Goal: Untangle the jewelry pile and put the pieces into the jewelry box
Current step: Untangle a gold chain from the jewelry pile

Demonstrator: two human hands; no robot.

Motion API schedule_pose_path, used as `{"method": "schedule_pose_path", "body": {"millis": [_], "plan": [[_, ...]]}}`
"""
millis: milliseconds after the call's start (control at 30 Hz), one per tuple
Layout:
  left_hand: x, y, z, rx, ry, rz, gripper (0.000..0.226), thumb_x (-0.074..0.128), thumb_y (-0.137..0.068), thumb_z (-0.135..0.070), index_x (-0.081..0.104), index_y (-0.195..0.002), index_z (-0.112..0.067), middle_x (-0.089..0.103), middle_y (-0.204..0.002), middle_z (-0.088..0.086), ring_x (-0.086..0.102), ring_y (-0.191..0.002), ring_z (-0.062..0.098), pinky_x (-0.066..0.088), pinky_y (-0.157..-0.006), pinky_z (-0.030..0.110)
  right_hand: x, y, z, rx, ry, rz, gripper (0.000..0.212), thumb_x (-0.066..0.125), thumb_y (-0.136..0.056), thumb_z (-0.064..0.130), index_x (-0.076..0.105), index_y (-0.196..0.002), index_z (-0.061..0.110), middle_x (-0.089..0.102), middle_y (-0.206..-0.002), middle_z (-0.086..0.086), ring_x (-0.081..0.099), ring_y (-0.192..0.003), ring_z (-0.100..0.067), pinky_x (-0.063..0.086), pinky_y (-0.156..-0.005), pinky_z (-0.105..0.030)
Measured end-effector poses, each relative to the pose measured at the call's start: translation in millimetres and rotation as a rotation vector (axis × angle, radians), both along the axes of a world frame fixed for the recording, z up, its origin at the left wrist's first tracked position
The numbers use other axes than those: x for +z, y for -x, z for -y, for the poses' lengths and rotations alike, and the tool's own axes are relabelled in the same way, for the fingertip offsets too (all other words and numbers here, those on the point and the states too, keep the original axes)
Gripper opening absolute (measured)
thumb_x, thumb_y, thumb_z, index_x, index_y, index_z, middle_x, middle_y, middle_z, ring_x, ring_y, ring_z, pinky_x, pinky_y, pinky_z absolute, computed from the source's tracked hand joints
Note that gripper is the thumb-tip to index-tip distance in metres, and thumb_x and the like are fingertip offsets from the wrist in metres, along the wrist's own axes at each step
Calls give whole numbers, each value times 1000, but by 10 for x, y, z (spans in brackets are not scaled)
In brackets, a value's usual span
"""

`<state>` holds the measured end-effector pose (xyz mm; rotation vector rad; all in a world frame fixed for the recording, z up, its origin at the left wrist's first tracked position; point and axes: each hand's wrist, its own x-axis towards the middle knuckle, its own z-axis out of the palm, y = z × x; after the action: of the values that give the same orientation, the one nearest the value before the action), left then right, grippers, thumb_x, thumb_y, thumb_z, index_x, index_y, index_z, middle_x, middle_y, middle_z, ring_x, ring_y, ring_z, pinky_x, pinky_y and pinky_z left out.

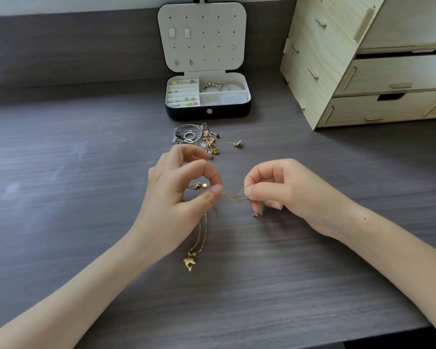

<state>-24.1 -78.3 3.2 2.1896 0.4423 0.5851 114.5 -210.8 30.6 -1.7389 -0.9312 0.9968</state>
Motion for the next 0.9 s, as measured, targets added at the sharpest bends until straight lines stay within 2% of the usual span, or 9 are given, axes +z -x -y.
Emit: {"method": "schedule_pose_path", "body": {"millis": [67, 200, 267, 400, 500, 600, 667, 767, 900], "plan": [[16, -1, 11, -87, 169, 30, 8, 55, -74, -37, 57, -71, -29, 56, -96, -11, 52, -96, 8, 37, -84, 31, 5, -2, 0, -12, -3, -3, 20, 58, -85, 0, 60, -67, 10, 54, -47, 4, 41, -42, -1, 36, -68, -35], [22, -22, 90, -168, 611, 89, 9, 54, -80, -14, 50, -79, -6, 61, -70, 6, 55, -63, 15, 44, -56, 22, 12, 7, -17, -18, 6, -1, 20, 59, -84, 0, 61, -67, 11, 55, -50, 0, 39, -42, -2, 33, -61, -30], [26, -44, 119, -146, 676, 64, 8, 48, -80, -13, 45, -79, -6, 61, -65, 5, 52, -56, 15, 38, -47, 18, 14, 2, -15, -20, 10, -1, 20, 59, -84, 0, 61, -67, 11, 55, -50, 0, 39, -42, -2, 33, -57, -25], [58, -71, 119, -92, 702, 15, 6, 48, -83, -3, 46, -83, -8, 62, -61, 5, 40, -49, 12, 32, -45, 13, 9, 1, -9, -26, 14, 2, 19, 59, -85, 1, 61, -68, 10, 55, -50, 0, 39, -40, -2, 33, -54, -22], [83, -67, 124, -90, 677, -8, 11, 51, -81, -3, 53, -88, -10, 61, -59, 5, 34, -50, 11, 30, -47, 13, 3, 5, -8, -31, 20, -2, 18, 59, -85, 1, 61, -69, 10, 55, -47, 2, 42, -41, -3, 34, -54, -23], [58, -60, 101, -80, 580, -36, 14, 63, -75, -31, 63, -84, -20, 62, -60, -1, 46, -58, 12, 36, -60, 24, -10, 5, -4, -33, 20, 10, 18, 60, -86, 3, 61, -70, 11, 55, -45, 3, 44, -44, -6, 36, -56, -24], [5, -53, 90, -20, 395, -92, 25, 64, -69, -49, 65, -80, -26, 62, -59, -5, 52, -60, 12, 41, -66, 34, -10, 3, -2, -34, 24, 14, 17, 59, -86, 2, 61, -71, 10, 52, -41, 5, 46, -49, -11, 37, -62, -30], [-36, -49, 93, 77, 88, -187, 23, 63, -73, -51, 65, -71, -27, 59, -58, -6, 48, -55, 6, 41, -62, 31, -5, -1, -2, -40, 31, 21, 18, 59, -87, 3, 61, -71, 10, 52, -40, 5, 45, -51, -13, 36, -64, -32], [-9, -56, 116, 50, 43, -288, 27, 59, -78, -53, 66, -70, -28, 45, -49, -8, 40, -52, 7, 35, -58, 30, -5, -1, -1, -37, 29, 29, 18, 58, -87, 2, 61, -71, 9, 50, -38, 7, 46, -56, -18, 37, -66, -34]]}}
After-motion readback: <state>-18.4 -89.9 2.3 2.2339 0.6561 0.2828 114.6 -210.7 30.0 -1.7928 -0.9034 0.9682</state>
